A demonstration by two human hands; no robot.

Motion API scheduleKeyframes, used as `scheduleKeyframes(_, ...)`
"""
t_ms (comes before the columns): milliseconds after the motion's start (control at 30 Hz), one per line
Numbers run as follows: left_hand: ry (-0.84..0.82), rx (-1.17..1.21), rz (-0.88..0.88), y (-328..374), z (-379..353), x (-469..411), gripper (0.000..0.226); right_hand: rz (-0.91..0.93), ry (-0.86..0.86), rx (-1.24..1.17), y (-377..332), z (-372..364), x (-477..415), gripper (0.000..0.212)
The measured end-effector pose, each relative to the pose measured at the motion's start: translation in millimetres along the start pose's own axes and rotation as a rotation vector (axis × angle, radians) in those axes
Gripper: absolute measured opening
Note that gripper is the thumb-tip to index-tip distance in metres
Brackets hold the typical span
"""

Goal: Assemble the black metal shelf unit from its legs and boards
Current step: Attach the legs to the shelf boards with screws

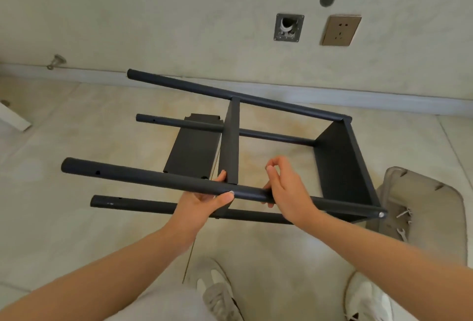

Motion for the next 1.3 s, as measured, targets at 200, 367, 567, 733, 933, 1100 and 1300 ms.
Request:
scheduleKeyframes(200,0.020,0.171,0.017,-22.1,-21.2,-14.5,0.038,-0.020,-0.124,0.051,18.8,0.8,-20.3,0.006)
scheduleKeyframes(367,0.013,0.248,0.009,-31.6,-38.0,-24.6,0.048,-0.043,-0.270,0.107,30.7,7.4,-31.7,0.009)
scheduleKeyframes(567,0.022,0.269,0.015,-51.1,-57.8,-25.5,0.057,-0.040,-0.351,0.151,46.4,8.1,-31.4,0.014)
scheduleKeyframes(733,0.058,0.296,-0.015,-55.7,-59.8,-27.6,0.061,0.042,-0.258,0.133,53.3,11.6,-23.9,0.009)
scheduleKeyframes(933,0.102,0.283,0.002,-50.9,-61.8,-18.5,0.046,0.152,-0.133,0.223,49.5,9.9,-18.2,0.029)
scheduleKeyframes(1100,0.176,0.079,0.075,-53.7,-59.9,-9.0,0.039,0.159,-0.083,0.237,54.3,8.0,-15.4,0.025)
scheduleKeyframes(1300,0.013,-0.317,0.137,-53.6,-58.2,-5.7,0.069,0.165,-0.145,0.267,61.5,3.7,-10.2,0.029)
Point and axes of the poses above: each hand's wrist, its own x-axis away from the middle knuckle, its own z-axis out of the back of the hand, y = z × x, the point moved 6 cm from there along -x, towards the middle knuckle, and after that the axes turned 5 degrees about -x, right-handed, at the moved point
